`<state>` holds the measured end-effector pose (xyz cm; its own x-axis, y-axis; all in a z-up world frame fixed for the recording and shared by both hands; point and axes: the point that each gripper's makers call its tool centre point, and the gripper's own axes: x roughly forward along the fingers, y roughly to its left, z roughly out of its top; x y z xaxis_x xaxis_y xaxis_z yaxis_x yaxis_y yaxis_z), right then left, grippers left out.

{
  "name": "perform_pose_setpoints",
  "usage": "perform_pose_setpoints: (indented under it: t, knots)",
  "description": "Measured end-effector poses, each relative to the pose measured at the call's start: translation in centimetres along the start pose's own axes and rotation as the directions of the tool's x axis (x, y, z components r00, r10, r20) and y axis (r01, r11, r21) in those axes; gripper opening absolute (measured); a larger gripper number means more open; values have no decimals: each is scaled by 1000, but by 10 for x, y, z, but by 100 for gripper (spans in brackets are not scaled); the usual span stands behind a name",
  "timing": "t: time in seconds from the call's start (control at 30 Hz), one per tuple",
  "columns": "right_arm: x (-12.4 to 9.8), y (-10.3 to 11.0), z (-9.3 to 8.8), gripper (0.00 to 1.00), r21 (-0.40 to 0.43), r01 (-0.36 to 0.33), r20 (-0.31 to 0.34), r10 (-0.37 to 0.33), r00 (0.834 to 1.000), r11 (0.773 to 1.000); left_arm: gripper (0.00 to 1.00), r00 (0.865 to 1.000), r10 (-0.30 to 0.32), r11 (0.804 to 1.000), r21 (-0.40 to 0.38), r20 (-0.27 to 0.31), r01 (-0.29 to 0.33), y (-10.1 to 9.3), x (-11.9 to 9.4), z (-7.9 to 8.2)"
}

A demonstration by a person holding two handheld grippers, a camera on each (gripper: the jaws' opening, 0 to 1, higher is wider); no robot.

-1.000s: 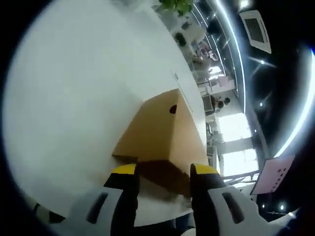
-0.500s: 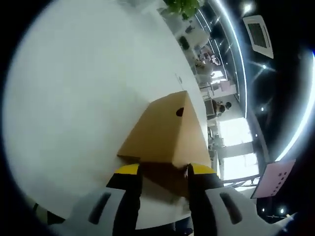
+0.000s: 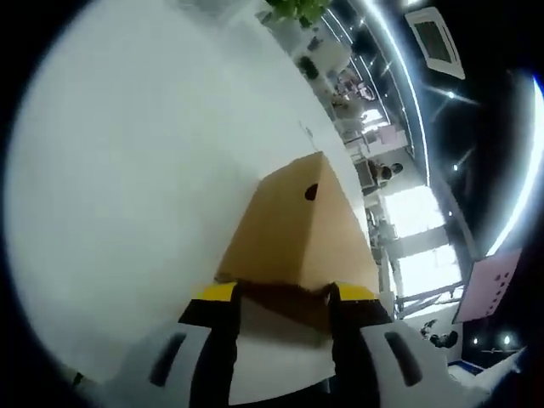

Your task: Operate the shoe box by opening the lid, removing the specified soft item, and placing it in the target area until the item is outside and the box remains undamaged.

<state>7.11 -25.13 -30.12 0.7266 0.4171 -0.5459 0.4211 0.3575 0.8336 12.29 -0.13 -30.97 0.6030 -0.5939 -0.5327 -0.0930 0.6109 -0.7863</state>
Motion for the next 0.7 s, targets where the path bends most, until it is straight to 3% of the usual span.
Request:
perform_pose_setpoints:
  t: [0.4, 0.5, 0.7]
  knots:
    - [0, 0, 0, 25, -5, 5, -21, -5, 1000, 1000, 47, 1000, 10, 1000, -21, -3, -10, 4, 0, 0]
    - [0, 1, -1, 24, 32, 12, -35, -11, 999, 999, 46, 1000, 5, 997, -74, -31, -7, 4, 0, -1]
    - [1, 3, -1, 24, 34, 12, -59, -10, 998, 999, 42, 999, 1, 999, -41, -35, -2, -2, 1, 2]
